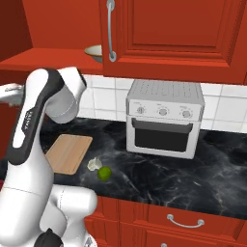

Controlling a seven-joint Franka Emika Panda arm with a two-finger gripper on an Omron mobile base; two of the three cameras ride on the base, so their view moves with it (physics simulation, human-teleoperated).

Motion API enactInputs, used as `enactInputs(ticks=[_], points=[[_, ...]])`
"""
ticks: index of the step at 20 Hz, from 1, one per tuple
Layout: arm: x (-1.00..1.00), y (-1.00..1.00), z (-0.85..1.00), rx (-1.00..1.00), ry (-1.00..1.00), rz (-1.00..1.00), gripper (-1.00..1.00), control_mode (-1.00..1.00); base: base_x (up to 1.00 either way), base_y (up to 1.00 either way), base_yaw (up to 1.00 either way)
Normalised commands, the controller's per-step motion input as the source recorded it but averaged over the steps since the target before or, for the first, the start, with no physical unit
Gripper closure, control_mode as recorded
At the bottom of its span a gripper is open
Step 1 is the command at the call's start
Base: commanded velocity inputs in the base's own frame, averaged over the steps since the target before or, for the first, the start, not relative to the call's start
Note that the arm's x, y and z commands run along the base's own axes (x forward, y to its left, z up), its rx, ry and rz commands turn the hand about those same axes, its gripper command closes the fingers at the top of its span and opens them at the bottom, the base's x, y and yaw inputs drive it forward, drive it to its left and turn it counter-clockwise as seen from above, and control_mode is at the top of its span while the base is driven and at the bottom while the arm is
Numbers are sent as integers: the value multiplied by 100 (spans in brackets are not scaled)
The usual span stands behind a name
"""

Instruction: Open the cabinet. Place the bowl and condiment on the counter. Then place the lime and garlic on the cutting board.

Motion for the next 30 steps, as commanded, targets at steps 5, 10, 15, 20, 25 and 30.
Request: enactInputs(ticks=[5, 10, 15, 20, 25, 30], points=[[-8, 60, 3, 0, -24, -3, -100, -100, 0, 0, 0], [-11, 53, 7, 0, -24, -6, -100, -100, 0, 0, 0], [-13, 59, 5, 0, -24, -9, -100, -100, 0, 0, 0], [-12, 63, 0, 0, -23, -10, -100, -100, 0, 0, 0], [-10, 54, 0, 0, -21, -10, -100, -100, 0, 0, 0], [-3, 35, 0, -5, -15, -9, -100, -100, 0, 0, 0]])
